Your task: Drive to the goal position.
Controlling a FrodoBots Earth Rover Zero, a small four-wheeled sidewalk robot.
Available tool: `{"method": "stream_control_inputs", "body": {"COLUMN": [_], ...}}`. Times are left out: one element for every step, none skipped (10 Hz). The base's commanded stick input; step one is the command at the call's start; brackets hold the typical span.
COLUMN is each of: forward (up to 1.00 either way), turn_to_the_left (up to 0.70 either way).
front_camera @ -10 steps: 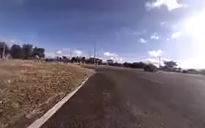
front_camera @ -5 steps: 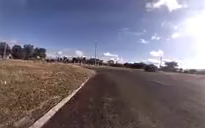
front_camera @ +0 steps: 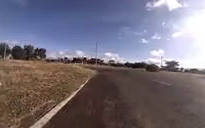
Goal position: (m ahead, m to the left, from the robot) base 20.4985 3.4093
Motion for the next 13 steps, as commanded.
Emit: {"method": "stream_control_inputs", "body": {"forward": [0.45,0.45,0.45,0.45,0.45,0.45,0.45,0.45,0.45,0.45,0.45,0.45,0.45], "turn_to_the_left": [-0.26,-0.13,0.00,0.00,0.00,0.00,0.00,0.00,0.00,0.00,0.00,0.00,0.00]}}
